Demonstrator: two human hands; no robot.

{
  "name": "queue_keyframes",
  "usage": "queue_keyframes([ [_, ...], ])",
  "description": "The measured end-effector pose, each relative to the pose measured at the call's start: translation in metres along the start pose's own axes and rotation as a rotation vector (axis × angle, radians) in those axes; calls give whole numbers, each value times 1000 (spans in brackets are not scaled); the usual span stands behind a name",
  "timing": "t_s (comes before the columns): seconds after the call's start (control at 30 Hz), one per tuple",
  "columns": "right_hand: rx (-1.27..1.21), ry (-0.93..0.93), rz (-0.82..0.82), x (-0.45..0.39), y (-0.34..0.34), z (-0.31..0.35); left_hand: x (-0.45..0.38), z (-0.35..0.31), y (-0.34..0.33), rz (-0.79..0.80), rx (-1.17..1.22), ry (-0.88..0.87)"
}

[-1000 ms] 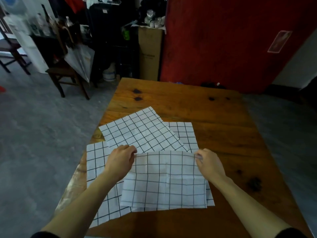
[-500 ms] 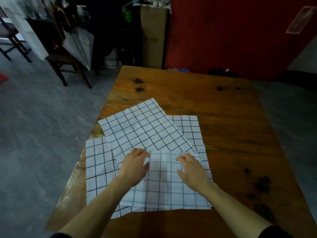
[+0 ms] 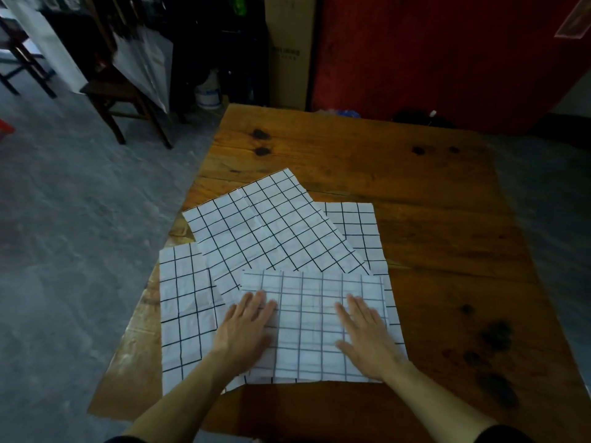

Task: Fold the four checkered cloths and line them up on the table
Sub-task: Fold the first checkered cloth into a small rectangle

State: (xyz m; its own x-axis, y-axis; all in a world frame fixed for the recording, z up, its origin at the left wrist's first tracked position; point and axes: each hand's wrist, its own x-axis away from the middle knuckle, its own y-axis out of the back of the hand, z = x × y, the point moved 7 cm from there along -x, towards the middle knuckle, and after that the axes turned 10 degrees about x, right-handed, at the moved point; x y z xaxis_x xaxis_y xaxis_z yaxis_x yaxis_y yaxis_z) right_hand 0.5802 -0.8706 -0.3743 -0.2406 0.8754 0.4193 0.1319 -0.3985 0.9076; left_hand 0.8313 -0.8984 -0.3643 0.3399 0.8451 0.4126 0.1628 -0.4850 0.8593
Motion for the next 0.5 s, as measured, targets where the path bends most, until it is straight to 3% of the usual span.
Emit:
queue_keyframes([
  [0.17, -58, -105, -28, 1, 9, -14, -1, -7, 17, -97, 46, -18],
  [0.4, -110, 66, -43, 8, 17, 44, 6, -68, 10, -113, 39, -297],
  [0.5, -113, 58, -25, 14, 12, 44, 10, -64, 3, -72, -26, -333],
])
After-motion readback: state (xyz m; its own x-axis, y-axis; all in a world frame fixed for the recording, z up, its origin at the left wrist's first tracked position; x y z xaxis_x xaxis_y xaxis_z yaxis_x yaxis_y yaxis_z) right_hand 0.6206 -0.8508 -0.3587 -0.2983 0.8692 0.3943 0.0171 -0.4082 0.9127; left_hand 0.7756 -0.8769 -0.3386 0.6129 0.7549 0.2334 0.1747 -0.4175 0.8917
